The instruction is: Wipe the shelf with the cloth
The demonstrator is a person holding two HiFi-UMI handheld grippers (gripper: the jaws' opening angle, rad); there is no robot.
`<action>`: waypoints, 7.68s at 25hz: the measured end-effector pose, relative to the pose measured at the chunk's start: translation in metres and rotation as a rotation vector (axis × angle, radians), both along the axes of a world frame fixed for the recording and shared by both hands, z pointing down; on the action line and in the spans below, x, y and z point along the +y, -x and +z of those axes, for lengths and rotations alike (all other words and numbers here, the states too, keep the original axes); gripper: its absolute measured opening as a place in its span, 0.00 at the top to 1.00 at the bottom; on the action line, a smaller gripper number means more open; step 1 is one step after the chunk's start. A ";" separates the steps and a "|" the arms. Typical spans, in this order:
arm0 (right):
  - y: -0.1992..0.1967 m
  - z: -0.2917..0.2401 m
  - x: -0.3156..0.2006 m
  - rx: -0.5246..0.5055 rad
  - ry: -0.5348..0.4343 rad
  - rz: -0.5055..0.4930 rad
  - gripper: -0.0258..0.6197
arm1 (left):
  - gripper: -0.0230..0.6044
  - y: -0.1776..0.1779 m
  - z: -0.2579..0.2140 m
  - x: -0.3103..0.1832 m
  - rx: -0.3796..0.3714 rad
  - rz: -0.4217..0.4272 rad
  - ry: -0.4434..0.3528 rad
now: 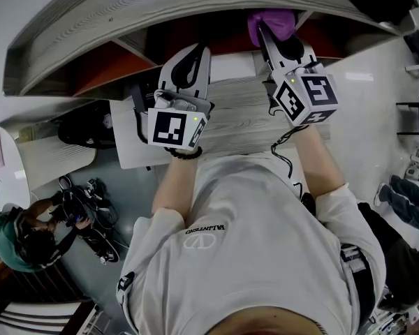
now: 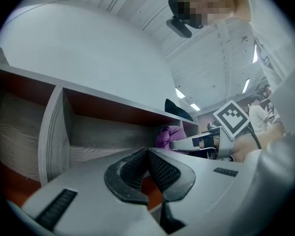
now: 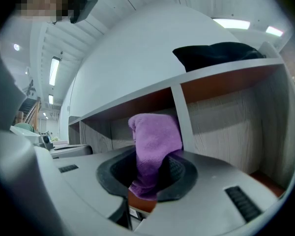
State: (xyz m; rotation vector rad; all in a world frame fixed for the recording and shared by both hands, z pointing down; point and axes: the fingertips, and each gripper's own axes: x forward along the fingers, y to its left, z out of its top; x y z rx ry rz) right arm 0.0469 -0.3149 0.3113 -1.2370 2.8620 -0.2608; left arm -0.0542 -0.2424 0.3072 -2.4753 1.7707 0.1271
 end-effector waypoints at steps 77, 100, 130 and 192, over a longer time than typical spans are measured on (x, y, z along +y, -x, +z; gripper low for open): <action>0.211 -0.033 0.036 -0.017 -0.048 -0.289 0.84 | 0.97 0.136 -0.013 0.044 -0.004 -0.218 0.070; 0.236 -0.016 0.056 -0.006 -0.034 -0.329 0.84 | 0.97 0.153 0.008 0.052 0.013 -0.224 0.102; 0.234 0.067 0.059 0.090 0.065 -0.319 0.84 | 0.97 0.155 0.060 0.041 0.024 -0.228 0.186; 0.073 0.020 0.086 0.083 -0.024 -0.182 0.84 | 0.97 0.094 0.030 0.070 -0.033 -0.184 0.093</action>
